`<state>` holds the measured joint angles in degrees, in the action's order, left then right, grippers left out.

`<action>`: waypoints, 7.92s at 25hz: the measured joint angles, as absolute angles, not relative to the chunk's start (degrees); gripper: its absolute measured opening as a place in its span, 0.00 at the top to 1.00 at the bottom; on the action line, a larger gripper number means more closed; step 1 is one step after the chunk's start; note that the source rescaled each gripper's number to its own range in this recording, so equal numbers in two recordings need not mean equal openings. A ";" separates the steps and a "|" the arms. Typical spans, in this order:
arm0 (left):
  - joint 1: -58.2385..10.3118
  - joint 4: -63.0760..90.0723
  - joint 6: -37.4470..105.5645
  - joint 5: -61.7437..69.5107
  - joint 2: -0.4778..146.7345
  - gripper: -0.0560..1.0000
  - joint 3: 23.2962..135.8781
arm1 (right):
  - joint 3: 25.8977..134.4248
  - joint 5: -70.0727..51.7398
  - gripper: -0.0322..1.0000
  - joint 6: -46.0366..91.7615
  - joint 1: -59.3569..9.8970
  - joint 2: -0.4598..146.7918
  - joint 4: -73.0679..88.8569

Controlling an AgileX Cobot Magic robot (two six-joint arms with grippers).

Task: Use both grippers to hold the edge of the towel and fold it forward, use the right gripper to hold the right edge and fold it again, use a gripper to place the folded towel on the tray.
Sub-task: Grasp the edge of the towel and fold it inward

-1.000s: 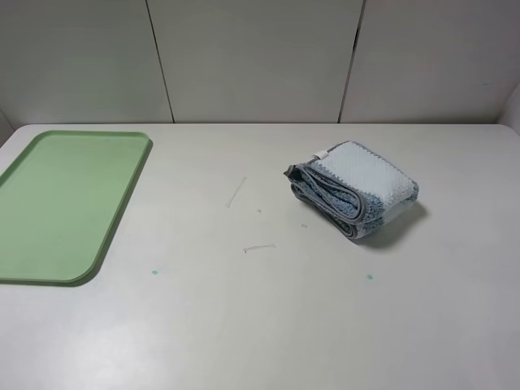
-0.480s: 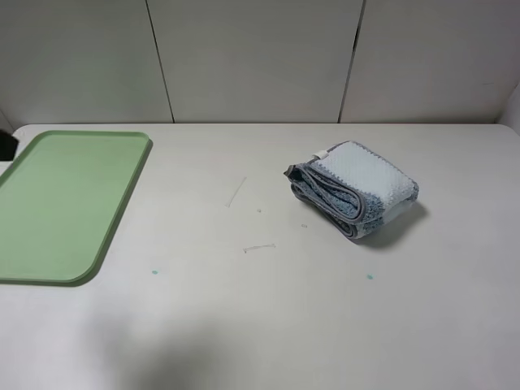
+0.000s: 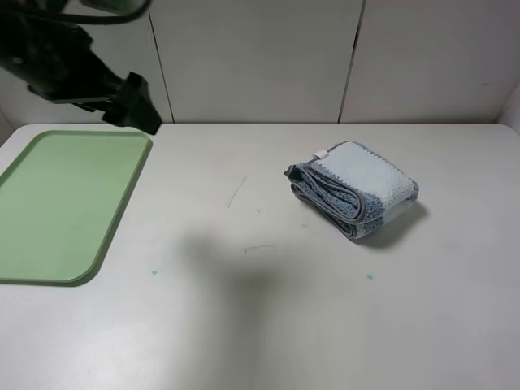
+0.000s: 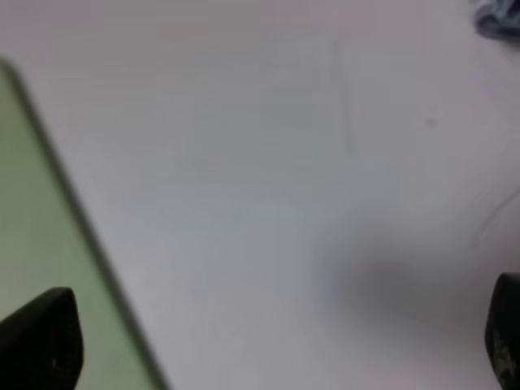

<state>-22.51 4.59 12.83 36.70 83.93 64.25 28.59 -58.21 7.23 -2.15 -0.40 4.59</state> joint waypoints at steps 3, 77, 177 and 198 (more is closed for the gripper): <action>-25.77 4.64 12.88 35.31 90.83 0.00 69.18 | 28.59 -58.26 0.00 7.23 -2.15 -0.40 4.59; -41.18 20.55 11.83 17.92 138.31 0.80 100.63 | 28.59 -58.20 0.00 7.23 -2.15 -0.40 4.59; -46.30 -10.05 -72.42 30.62 119.91 0.00 81.82 | 28.59 -58.19 0.00 7.23 -2.15 -0.40 5.71; -46.30 -8.70 -74.60 22.31 127.23 0.00 81.96 | 28.59 -58.24 0.00 7.23 -2.15 -0.40 5.88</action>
<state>-46.30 -8.70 -74.60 22.31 127.23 81.96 28.59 -58.24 7.23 -2.15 -0.40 5.88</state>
